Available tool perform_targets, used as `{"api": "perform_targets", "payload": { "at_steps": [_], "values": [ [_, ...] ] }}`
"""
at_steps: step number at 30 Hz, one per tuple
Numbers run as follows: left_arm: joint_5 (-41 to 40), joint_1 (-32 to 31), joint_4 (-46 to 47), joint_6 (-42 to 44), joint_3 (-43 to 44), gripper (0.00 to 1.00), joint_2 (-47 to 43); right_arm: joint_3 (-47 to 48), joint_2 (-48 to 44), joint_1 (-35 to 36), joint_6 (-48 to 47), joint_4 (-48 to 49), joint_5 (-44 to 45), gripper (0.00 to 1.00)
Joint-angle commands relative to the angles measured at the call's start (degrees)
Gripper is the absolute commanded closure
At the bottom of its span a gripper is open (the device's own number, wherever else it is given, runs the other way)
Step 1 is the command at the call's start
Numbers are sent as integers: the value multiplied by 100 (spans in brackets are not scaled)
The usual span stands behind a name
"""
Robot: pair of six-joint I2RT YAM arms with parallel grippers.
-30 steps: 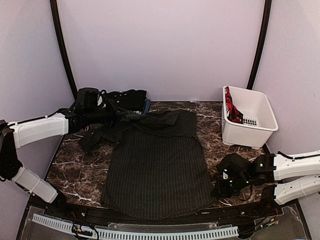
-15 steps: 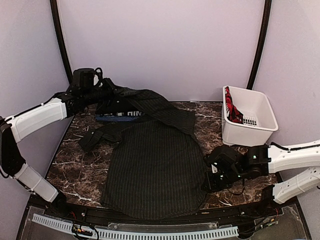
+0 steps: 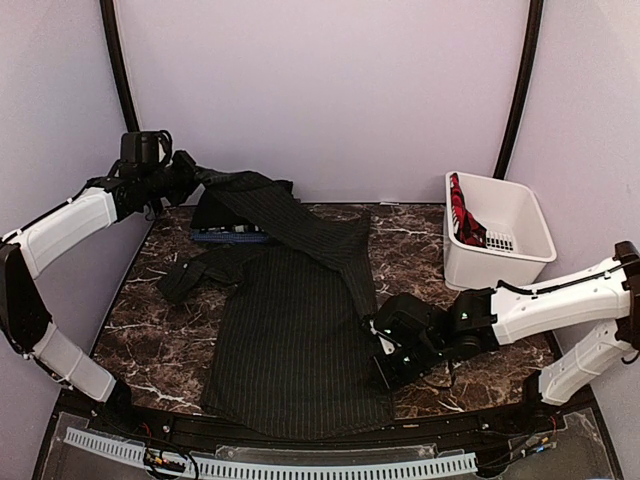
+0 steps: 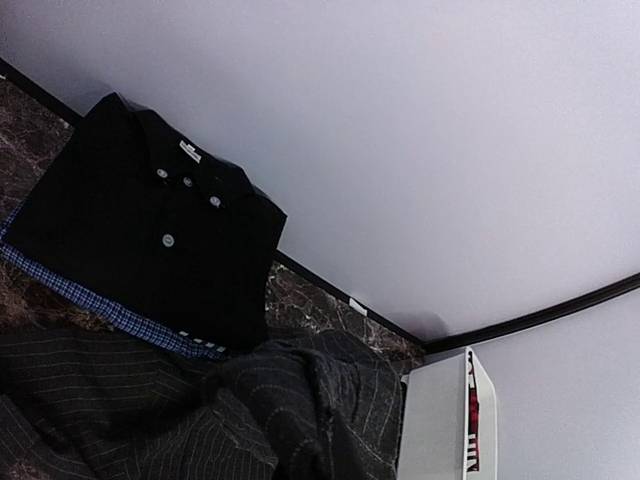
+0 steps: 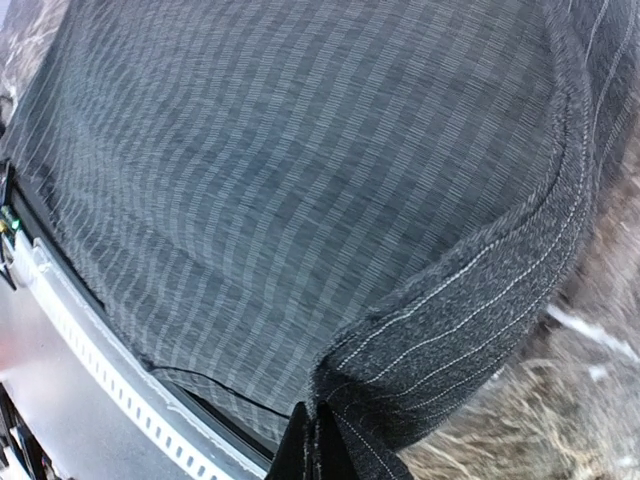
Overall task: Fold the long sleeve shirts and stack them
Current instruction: Fold the flattened shirt at the center of the board.
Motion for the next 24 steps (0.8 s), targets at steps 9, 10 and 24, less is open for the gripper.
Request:
{"api": "perform_targets", "payload": {
  "at_steps": [9, 10, 24],
  "values": [
    [245, 123, -34, 452, 208, 100, -432, 609, 860, 49, -636, 770, -931, 100],
    [227, 123, -49, 478, 216, 100, -469, 612, 896, 47, -651, 794, -973, 100],
    [316, 123, -213, 833, 624, 100, -531, 752, 836, 51, -730, 747, -1225, 100]
  ]
}}
